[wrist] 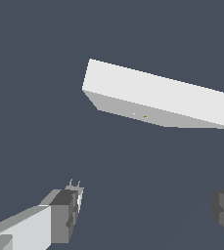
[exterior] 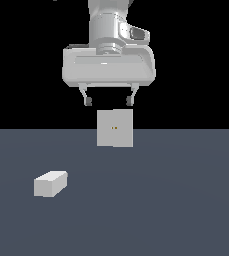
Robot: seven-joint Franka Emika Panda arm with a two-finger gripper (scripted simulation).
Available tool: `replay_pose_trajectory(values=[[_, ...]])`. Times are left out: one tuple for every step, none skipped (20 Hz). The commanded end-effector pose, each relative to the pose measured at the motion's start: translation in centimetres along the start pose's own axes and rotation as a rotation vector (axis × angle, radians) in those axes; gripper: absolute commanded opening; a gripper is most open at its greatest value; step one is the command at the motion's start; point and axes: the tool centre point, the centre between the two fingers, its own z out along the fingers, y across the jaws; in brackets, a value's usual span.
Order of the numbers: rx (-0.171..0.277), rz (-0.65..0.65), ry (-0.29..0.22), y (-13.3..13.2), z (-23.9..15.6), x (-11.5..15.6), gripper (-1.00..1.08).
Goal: Plug the charger into the wall socket.
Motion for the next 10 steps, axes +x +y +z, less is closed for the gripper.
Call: replay_pose_trajectory(values=[[0.0, 0.007, 0.008, -0.4, 0.4, -0.5, 1.0], [0.0, 0.011, 0.012, -0.6, 0.6, -0.7, 1.0], [0.0, 0.015, 0.016, -0.8, 0.8, -1.0, 1.0], [0.0, 0.02, 0.021, -1.0, 1.1, -1.3, 1.0], [-0.001, 0.025, 0.026, -1.2, 1.3, -1.6, 1.0], [-0.001, 0.031, 0.032, -1.5, 1.6, -1.9, 1.0], [-0.001, 0.036, 0.038, -1.8, 1.9, -2.2, 1.0], [-0.001, 0.043, 0.045, -2.1, 2.2, -2.6, 1.0], [-0.001, 0.049, 0.052, -2.4, 2.6, -2.9, 1.0], [-0.001, 0.056, 0.059, -2.8, 3.0, -3.3, 1.0]])
